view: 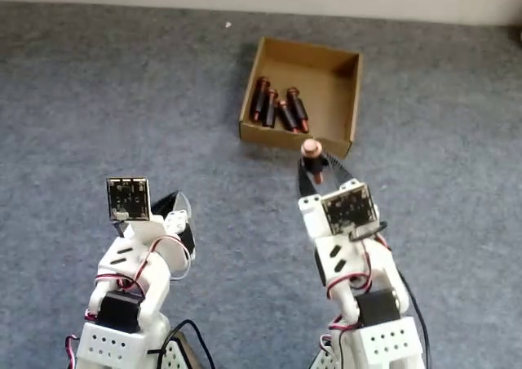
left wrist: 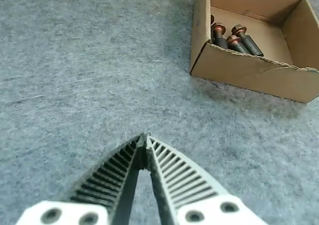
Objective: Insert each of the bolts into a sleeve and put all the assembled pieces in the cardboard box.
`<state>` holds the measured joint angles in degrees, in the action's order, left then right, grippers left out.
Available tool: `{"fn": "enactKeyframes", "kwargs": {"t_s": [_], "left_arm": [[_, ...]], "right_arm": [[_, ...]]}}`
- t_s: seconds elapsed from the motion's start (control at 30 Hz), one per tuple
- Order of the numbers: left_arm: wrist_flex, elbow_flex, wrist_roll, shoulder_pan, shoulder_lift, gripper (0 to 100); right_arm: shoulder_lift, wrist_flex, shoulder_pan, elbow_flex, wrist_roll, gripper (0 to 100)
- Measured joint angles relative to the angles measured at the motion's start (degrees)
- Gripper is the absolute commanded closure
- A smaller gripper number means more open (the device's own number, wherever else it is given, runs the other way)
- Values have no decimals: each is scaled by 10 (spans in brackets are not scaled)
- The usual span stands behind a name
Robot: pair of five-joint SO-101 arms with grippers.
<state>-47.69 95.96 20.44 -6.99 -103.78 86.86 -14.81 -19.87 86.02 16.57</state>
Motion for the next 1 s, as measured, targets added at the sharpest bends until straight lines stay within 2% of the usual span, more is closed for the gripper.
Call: {"fn": "enactKeyframes", "kwargs": {"t_s": [0.23, 0.5, 0.7, 0.83, 1.0], "left_arm": [[-4, 0, -80, 0, 0, 994], [-11, 0, -90, 0, 0, 994], [-12, 0, -91, 0, 0, 994], [-12, 0, -91, 0, 0, 994], [-12, 0, -91, 0, 0, 994]], "right_arm": [[-278, 110, 6, -131, 0, 993], [-648, 229, 58, -338, 0, 993], [-898, 241, 91, -507, 0, 981], [-975, 241, 100, -555, 0, 888], [-962, 226, 100, -558, 0, 880]]}}
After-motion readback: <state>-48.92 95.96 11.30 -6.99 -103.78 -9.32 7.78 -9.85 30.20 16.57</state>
